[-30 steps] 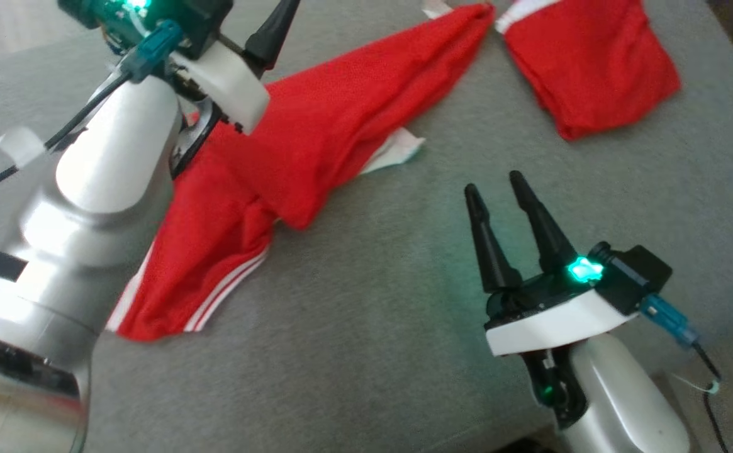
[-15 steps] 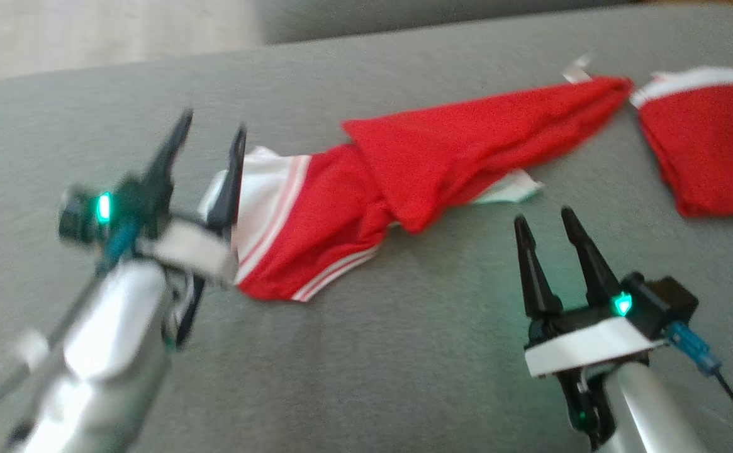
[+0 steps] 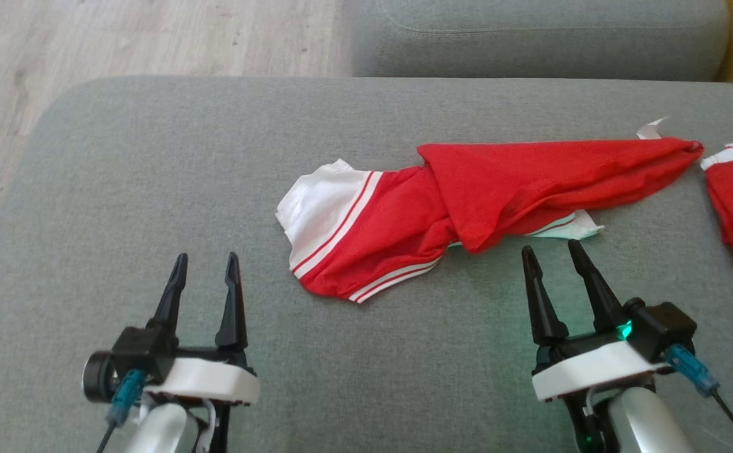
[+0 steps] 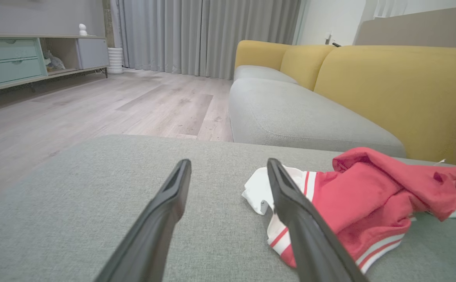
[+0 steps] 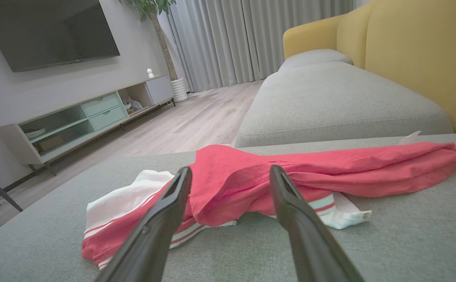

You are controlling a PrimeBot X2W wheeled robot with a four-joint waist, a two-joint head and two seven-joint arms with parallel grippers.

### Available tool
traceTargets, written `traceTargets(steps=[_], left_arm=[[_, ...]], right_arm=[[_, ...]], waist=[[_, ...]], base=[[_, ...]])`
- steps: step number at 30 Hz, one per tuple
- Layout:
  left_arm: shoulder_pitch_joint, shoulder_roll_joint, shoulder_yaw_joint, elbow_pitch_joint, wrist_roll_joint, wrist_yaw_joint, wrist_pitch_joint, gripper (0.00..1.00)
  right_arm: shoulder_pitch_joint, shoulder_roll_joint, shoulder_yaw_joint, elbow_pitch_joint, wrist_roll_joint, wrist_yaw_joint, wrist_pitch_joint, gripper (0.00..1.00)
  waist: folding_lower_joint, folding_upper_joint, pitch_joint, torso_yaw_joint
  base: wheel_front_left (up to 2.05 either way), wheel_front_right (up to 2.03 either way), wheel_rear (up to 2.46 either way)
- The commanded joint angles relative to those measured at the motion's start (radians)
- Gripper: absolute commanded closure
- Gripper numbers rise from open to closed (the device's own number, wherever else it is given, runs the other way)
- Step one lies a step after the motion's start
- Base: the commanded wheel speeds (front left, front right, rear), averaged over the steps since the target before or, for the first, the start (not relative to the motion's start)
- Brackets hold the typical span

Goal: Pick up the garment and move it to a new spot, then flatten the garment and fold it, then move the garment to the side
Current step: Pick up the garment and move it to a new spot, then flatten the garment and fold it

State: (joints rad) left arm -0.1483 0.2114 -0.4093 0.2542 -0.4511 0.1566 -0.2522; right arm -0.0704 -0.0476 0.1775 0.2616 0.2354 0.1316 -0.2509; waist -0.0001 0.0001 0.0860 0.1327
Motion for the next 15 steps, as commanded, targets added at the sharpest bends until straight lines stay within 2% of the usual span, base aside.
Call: traceTargets(steps=[1, 6, 15], left_arm=[[-0.044, 0.001, 0.048, -0.037, 0.014, -0.008, -0.009, 0.0], [-0.051, -0.036, 0.073, -0.038, 0.053, -0.038, -0.009, 0.0], [-0.06, -0.093, 0.114, -0.006, 0.101, -0.096, -0.009, 0.0]], right_arm=[[-0.026, -0.003, 0.023, -0.027, -0.011, -0.001, -0.011, 0.0], [-0.063, -0.003, 0.066, 0.004, -0.029, -0.001, -0.011, 0.0], [-0.215, -0.003, 0.13, 0.247, -0.02, -0.001, -0.01, 0.0]], waist=[[0.0001, -0.0001, 0.004, 0.004], [0.0001, -0.0001, 0.02, 0.017], [0.0001, -0.0001, 0.066, 0.055]], base=[[0.0, 0.0, 0.0], [0.0, 0.0, 0.0], [0.0, 0.0, 0.0]])
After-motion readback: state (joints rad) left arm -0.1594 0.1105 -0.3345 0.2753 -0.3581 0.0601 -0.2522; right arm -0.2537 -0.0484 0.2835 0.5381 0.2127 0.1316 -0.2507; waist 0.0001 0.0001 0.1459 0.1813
